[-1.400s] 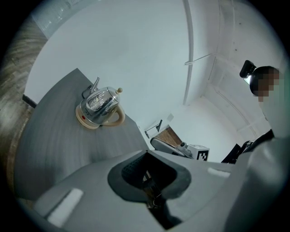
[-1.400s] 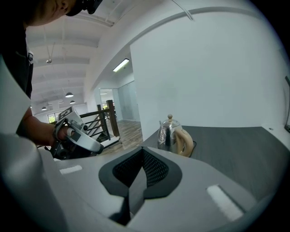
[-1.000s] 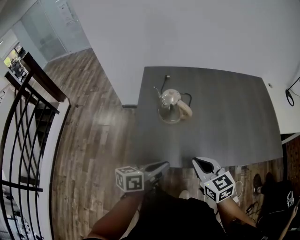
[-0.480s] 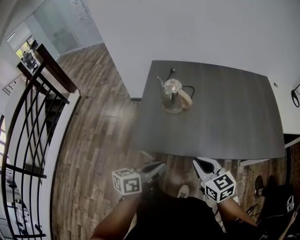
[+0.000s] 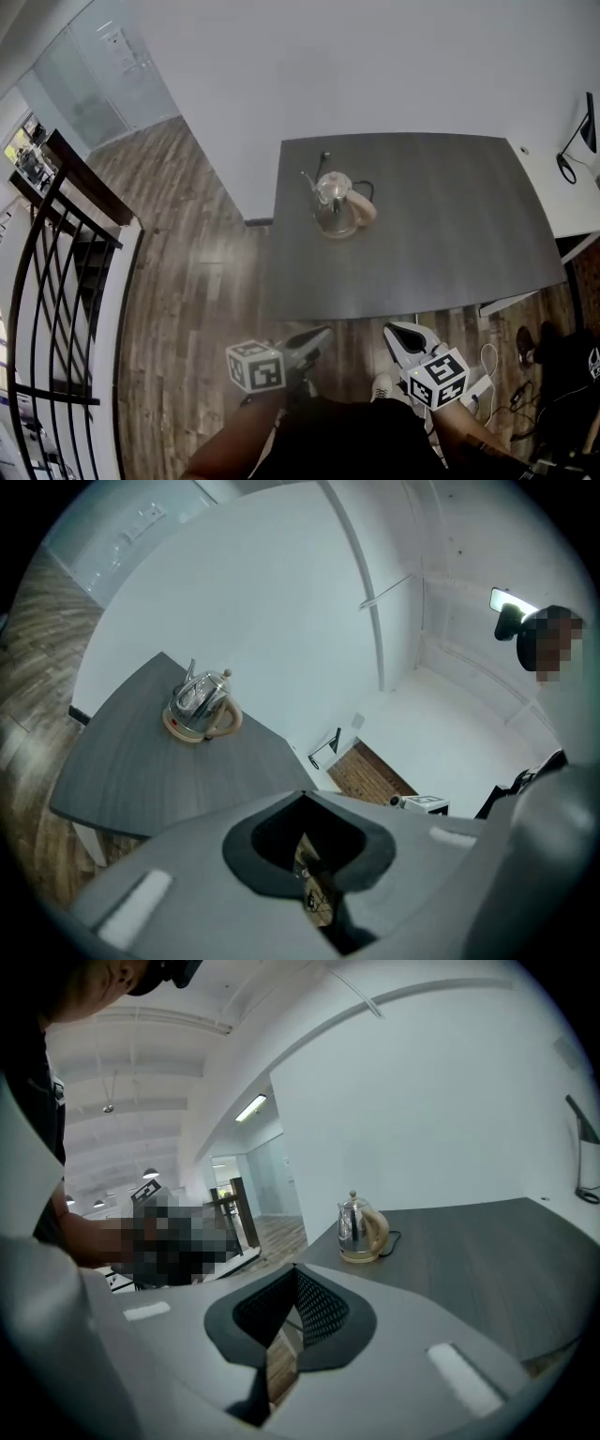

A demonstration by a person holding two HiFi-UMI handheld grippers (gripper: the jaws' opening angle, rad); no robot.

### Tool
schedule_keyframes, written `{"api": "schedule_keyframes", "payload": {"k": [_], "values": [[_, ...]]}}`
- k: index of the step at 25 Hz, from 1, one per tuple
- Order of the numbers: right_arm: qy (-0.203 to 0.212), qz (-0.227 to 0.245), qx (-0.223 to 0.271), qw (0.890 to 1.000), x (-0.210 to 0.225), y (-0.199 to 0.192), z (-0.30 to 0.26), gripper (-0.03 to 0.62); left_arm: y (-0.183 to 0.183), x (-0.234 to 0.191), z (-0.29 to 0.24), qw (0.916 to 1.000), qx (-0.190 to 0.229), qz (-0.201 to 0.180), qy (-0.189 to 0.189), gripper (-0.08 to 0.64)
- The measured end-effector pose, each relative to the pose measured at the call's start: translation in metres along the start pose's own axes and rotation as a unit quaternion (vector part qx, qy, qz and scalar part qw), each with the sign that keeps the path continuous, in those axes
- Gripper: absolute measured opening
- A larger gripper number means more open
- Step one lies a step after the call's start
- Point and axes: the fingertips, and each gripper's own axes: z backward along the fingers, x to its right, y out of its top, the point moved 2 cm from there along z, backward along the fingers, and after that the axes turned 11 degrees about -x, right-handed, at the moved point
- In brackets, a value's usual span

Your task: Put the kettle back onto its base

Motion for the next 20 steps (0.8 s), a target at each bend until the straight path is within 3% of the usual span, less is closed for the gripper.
{"api": "schedule_keyframes", "payload": {"k": [10,20], "values": [[-0.069,-0.043,0.011,0.997,-0.054,-0.002,-0.027,0.026,0.001,-0.031,0.049,0.9977,-0.049,-0.015,-0.045,0.000],[-0.047,0.002,-0.016,0.999,-0.063,0.001,-0.026,0.026,-0.016,-0.021,0.054,0.9985,-0.037,-0.013,-0.039,0.000]]}}
